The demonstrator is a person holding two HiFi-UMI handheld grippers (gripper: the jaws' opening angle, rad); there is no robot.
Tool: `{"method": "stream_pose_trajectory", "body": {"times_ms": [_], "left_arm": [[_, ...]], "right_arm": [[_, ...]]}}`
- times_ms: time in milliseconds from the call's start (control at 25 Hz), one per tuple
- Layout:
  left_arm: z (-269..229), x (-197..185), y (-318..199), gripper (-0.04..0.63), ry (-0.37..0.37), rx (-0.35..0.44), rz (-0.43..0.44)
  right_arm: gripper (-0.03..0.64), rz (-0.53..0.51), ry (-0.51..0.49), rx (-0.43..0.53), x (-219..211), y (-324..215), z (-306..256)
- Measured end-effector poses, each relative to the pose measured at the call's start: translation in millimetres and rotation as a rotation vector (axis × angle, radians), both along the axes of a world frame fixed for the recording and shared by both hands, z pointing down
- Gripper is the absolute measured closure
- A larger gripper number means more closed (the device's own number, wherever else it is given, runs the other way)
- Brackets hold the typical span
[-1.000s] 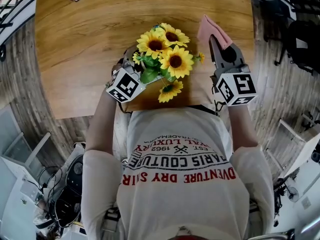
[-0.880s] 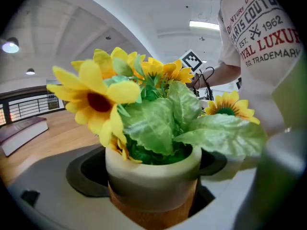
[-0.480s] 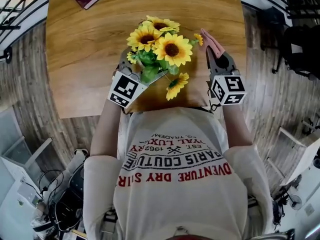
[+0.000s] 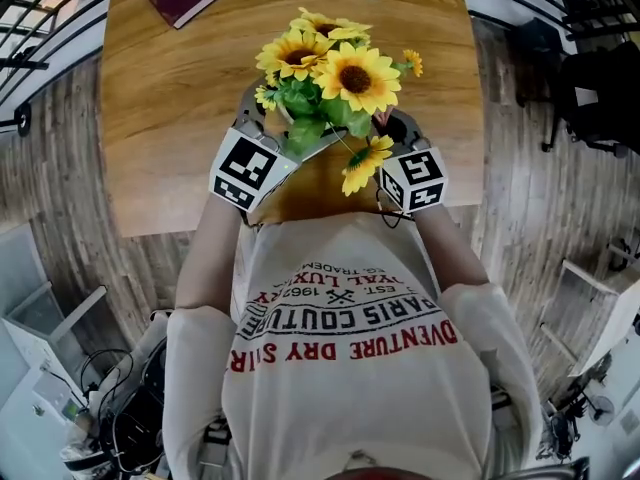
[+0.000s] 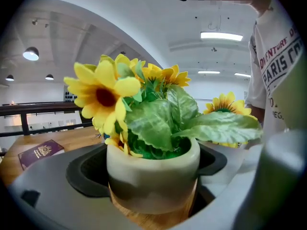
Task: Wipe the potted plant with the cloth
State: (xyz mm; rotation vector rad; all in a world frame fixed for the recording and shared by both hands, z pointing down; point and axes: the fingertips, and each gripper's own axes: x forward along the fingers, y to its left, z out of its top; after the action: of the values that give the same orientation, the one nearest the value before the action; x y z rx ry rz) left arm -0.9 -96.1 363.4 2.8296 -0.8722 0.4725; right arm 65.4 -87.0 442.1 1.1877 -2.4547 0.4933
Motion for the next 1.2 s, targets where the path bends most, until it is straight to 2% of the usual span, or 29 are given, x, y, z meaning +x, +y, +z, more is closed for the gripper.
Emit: {"method": "stream_pose_trajectory", "body": {"times_ms": [280, 480, 720, 1000, 1200], "left_arm": [[-17.2, 16.7, 8.1, 0.078, 0.060, 0.011, 0.016], [-30.3, 23.9, 13.9, 0.078, 0.120, -0.001, 0.008], [-50.0, 35.6, 19.0, 0.078, 0.146, 0.002, 0.001], [-50.9, 27.6, 22.7, 0.078, 0.185, -0.005, -0.040], [-43.5, 16.9, 25.1, 0.078, 0.176, -0.007, -0.053]], "right_arm": [[0.583, -0.153, -0.058, 0.151, -33.8, 22.1, -25.8], [0.583, -0.169, -0.076, 0.227, -33.2, 26.2, -47.3], [0.583, -0.251, -0.106, 0.263, -40.0, 42.0, -66.3], [0.583, -0.344, -0.155, 0.258, -51.3, 62.1, -68.8], [0.583, -0.351, -0.187, 0.227, -47.0, 67.3, -63.5]]}}
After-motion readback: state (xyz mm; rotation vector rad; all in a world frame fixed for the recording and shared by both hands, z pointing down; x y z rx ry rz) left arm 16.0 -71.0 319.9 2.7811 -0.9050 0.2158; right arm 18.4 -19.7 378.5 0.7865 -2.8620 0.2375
